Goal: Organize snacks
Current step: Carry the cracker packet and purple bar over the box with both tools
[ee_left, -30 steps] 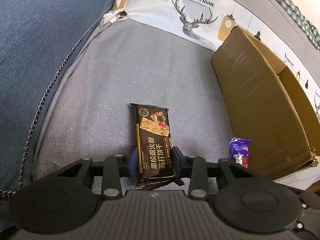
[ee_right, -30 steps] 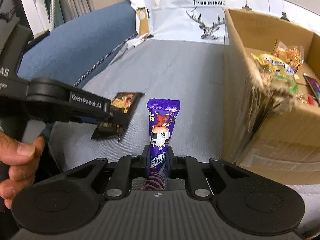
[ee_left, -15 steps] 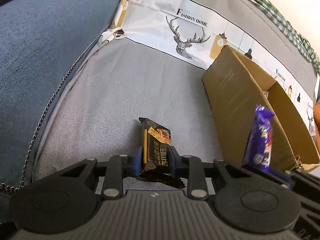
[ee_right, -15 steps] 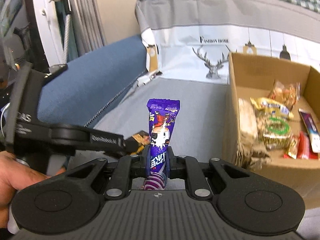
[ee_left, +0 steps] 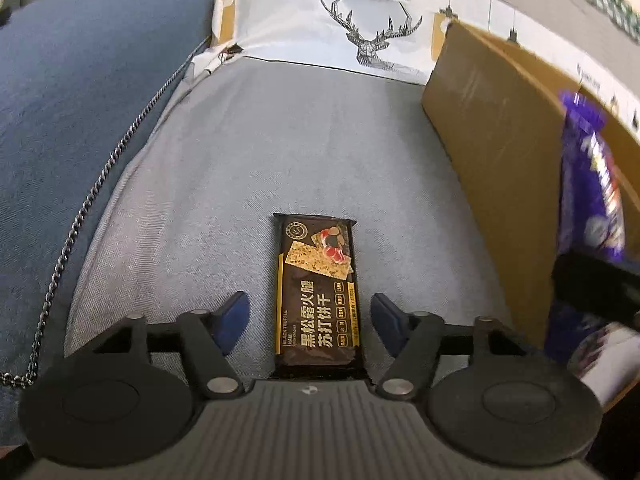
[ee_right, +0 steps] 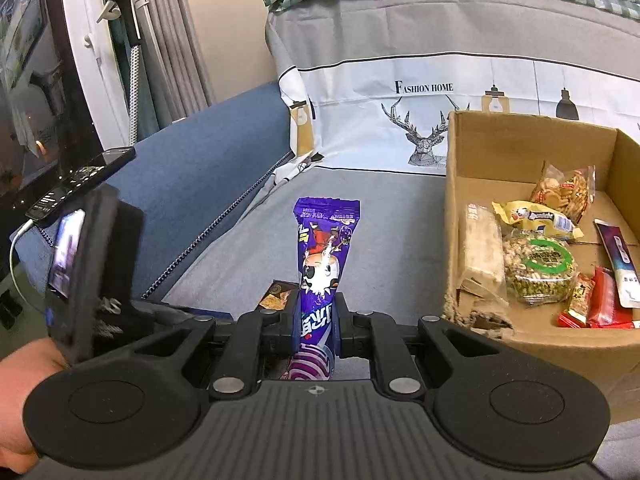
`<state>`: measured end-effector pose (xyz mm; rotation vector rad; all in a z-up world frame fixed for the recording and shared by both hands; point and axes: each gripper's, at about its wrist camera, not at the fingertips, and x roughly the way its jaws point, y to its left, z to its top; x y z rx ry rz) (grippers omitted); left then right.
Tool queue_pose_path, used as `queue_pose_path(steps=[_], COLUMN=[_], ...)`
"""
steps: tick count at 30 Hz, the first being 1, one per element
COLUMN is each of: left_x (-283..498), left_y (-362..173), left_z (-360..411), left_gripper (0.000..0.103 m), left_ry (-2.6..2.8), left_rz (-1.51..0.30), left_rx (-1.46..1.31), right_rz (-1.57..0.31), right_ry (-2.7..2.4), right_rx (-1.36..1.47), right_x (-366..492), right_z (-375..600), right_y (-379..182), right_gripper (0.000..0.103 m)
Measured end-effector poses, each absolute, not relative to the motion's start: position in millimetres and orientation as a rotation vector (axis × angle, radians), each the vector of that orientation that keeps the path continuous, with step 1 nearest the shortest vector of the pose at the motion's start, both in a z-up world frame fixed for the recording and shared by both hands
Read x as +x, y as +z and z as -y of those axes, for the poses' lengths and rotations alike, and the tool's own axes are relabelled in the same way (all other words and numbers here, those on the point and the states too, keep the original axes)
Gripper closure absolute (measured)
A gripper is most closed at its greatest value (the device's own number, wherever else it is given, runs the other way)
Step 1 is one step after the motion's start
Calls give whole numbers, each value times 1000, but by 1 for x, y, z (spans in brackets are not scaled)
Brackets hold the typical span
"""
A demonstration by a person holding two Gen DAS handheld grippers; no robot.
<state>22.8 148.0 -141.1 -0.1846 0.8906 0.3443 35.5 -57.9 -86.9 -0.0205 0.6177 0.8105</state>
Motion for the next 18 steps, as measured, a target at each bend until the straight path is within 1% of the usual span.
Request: queue_pose_path(steps=[1,2,4,8,18], left_x=[23,24,23,21,2], left_y=[-142,-142,-142,-138,-102], left_z=[-145,-142,-137,-136,-132], left_gripper=[39,50,60,60,60], left_ry=[350,354,348,316,299], left_rz=[-886,-882,-877,-864,-788], left_rx=[-163,-142,-114,-126,-212], right_rz=[-617,-616,-614,-601,-547], right_ry=[809,807,805,804,797], right_rx=[-18,-15,-6,11,76], right_x=[36,36,37,37,39], right_z=[59,60,62,66,76], right_y=[-87,-87,-86,-82,-68], right_gripper=[88,88,88,88,88])
